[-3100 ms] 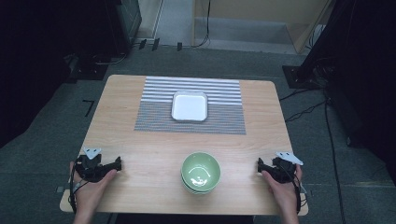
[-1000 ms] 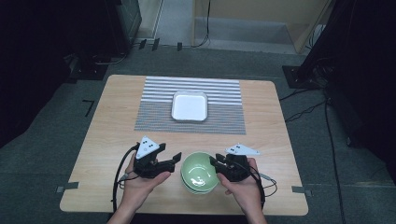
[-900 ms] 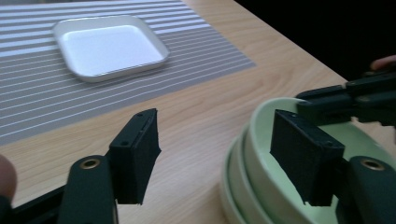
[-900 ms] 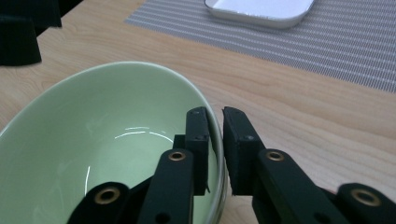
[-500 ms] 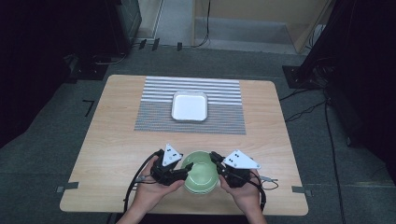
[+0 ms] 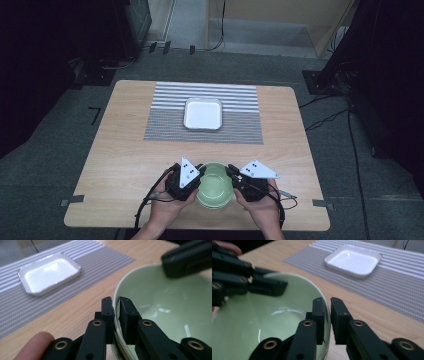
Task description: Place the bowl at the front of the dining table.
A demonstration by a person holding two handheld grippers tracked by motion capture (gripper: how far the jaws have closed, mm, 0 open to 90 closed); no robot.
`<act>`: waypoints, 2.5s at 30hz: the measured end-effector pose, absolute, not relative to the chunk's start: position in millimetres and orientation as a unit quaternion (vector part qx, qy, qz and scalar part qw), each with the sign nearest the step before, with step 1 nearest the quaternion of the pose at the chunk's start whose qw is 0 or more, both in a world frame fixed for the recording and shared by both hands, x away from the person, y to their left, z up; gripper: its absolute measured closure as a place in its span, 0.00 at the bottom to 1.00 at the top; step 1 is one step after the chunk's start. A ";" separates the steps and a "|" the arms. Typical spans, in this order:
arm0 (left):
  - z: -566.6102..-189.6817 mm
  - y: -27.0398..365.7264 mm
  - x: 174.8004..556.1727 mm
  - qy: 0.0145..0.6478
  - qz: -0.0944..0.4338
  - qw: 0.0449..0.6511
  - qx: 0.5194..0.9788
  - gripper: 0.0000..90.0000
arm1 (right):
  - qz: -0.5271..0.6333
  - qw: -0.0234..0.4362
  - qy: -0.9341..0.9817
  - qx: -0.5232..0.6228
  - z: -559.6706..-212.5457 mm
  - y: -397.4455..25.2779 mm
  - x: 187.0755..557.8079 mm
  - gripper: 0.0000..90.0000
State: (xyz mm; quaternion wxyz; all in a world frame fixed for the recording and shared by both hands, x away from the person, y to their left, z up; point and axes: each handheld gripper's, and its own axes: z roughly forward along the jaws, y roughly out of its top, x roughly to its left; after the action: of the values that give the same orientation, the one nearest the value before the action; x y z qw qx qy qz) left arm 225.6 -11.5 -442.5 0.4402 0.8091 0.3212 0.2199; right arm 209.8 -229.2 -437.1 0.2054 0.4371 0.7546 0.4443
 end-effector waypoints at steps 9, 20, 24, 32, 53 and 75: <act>-437.9 -12.5 215.3 0.296 0.268 0.465 0.790 0.92 | 0.404 0.199 0.773 0.448 -444.0 -221.8 212.3 0.87; -424.3 -4.1 207.3 0.295 0.286 0.500 0.763 0.92 | 0.444 0.221 0.735 0.462 -438.9 -216.5 204.9 0.94; -423.4 -3.9 204.1 0.289 0.297 0.504 0.758 0.92 | 0.460 0.234 0.723 0.460 -433.8 -217.9 201.4 0.95; -419.2 4.7 208.7 0.315 0.257 0.519 0.752 0.81 | 0.464 0.304 0.712 0.431 -426.5 -209.3 192.3 0.94; -414.0 16.1 200.5 0.303 0.280 0.561 0.717 0.80 | 0.501 0.271 0.681 0.461 -424.8 -204.0 193.9 0.94; -409.1 83.1 214.1 0.363 0.232 0.564 0.704 0.12 | 0.492 0.318 0.676 0.447 -420.1 -204.7 197.2 0.94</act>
State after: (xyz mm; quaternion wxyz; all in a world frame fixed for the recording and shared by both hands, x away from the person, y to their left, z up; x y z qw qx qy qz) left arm 214.1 83.1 -409.1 0.5643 0.7041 0.3633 0.2320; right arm 197.2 -204.7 -420.1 0.3184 0.4470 0.6759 0.4919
